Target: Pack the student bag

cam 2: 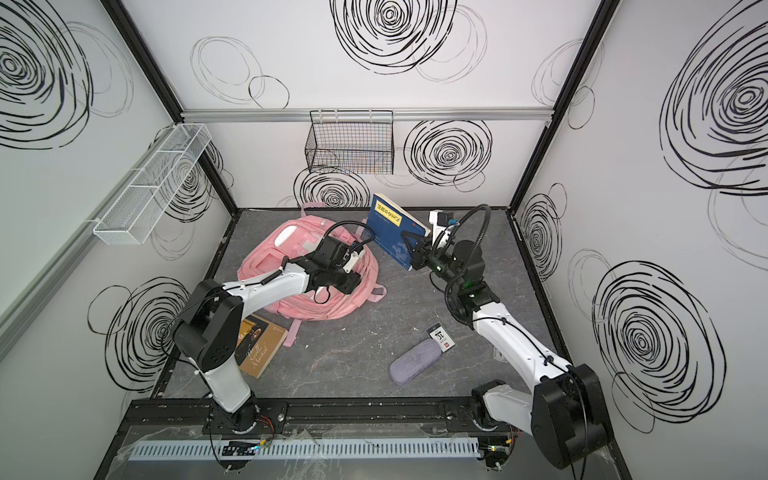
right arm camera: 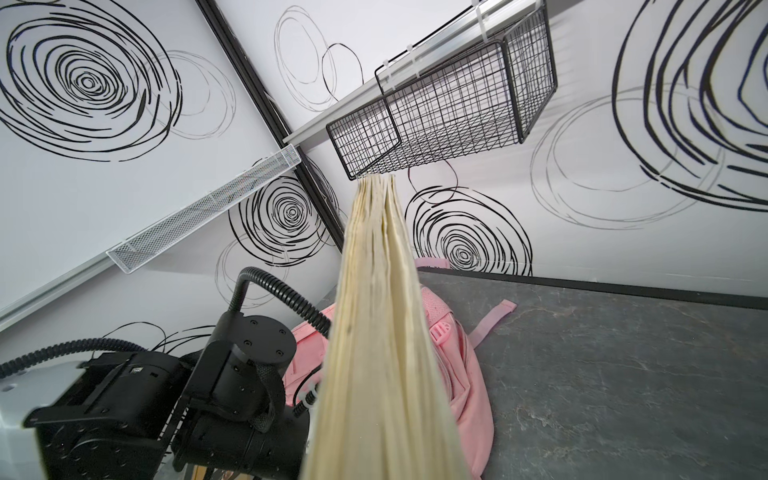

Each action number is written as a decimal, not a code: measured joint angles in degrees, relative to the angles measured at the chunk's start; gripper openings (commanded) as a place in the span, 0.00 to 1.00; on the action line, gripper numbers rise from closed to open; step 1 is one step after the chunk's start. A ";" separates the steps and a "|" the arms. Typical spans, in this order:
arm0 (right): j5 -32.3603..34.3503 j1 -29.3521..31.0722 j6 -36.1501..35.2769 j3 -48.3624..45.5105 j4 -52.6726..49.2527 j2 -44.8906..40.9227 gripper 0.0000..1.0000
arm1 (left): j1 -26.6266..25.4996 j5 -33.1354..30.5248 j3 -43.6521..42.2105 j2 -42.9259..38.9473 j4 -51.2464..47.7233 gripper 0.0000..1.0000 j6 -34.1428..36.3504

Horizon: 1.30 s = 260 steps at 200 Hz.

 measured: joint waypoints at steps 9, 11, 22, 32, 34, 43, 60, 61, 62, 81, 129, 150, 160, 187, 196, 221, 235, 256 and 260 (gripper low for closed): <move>0.00 0.00 0.02 0.00 0.00 0.28 0.00 | 0.28 1.03 0.37 0.00 -0.28 0.19 -0.07; 0.00 0.00 0.02 0.00 0.00 0.37 0.00 | 0.35 1.38 0.48 -0.02 -0.39 0.17 -0.39; -0.02 0.00 0.04 0.00 -0.02 0.87 0.00 | 0.61 2.56 0.92 -0.22 -0.92 0.11 -0.57; -0.02 0.00 0.04 0.00 -0.04 1.33 0.00 | 0.90 3.50 1.05 -0.61 -1.18 0.05 -1.25; -0.02 0.00 0.07 0.00 -0.04 1.46 0.00 | 0.98 3.65 1.05 -0.68 -1.25 0.04 -1.09; -0.02 0.00 0.07 0.00 -0.13 1.79 0.00 | 1.33 4.39 1.05 -1.29 -1.40 0.00 -1.46; -0.04 0.00 0.13 0.00 -0.22 2.27 0.00 | 2.27 5.49 0.50 -3.23 -1.20 0.00 -2.32; -0.07 0.00 0.22 0.00 -0.24 2.29 0.00 | 2.36 5.51 0.42 -3.43 -1.18 0.00 -2.43; -0.07 0.00 0.24 0.00 -0.24 2.32 0.00 | 2.40 5.51 0.37 -3.56 -1.16 0.00 -2.51; -0.37 0.00 0.44 0.00 -0.17 2.75 0.00 | 3.26 5.92 -0.35 -6.03 -1.01 0.00 -3.13; -3.78 0.35 2.27 0.00 0.61 6.16 0.00 | 4.15 6.93 -2.95 -11.80 1.90 0.00 -4.96; -4.09 1.05 6.16 0.04 0.24 8.00 0.00 | 4.72 6.86 -4.85 -14.75 4.22 0.00 -6.38; -4.37 1.25 8.94 0.04 0.48 9.11 0.00 | 5.01 6.80 -5.57 -16.02 5.27 0.00 -6.86; -6.27 2.08 16.70 -0.04 2.10 13.03 0.00 | 5.35 6.23 -8.22 -19.69 8.46 0.00 -7.80; -6.86 2.45 19.15 -0.07 2.49 14.38 0.00 | 5.35 5.86 -9.16 -20.96 9.18 0.00 -8.02; -6.86 5.03 24.59 -1.64 4.02 16.44 0.00 | 5.35 3.87 -11.41 -24.83 10.40 0.00 -8.41; -6.32 6.36 27.10 -4.04 5.73 16.44 0.00 | 5.35 3.10 -12.81 -27.06 11.54 0.00 -8.68; -5.49 7.39 31.28 -8.15 8.11 16.44 0.00 | 5.35 3.13 -14.08 -29.18 13.53 0.00 -9.51; -5.27 7.41 31.98 -8.70 8.46 16.44 0.00 | 5.33 3.26 -14.08 -29.24 13.84 0.00 -9.77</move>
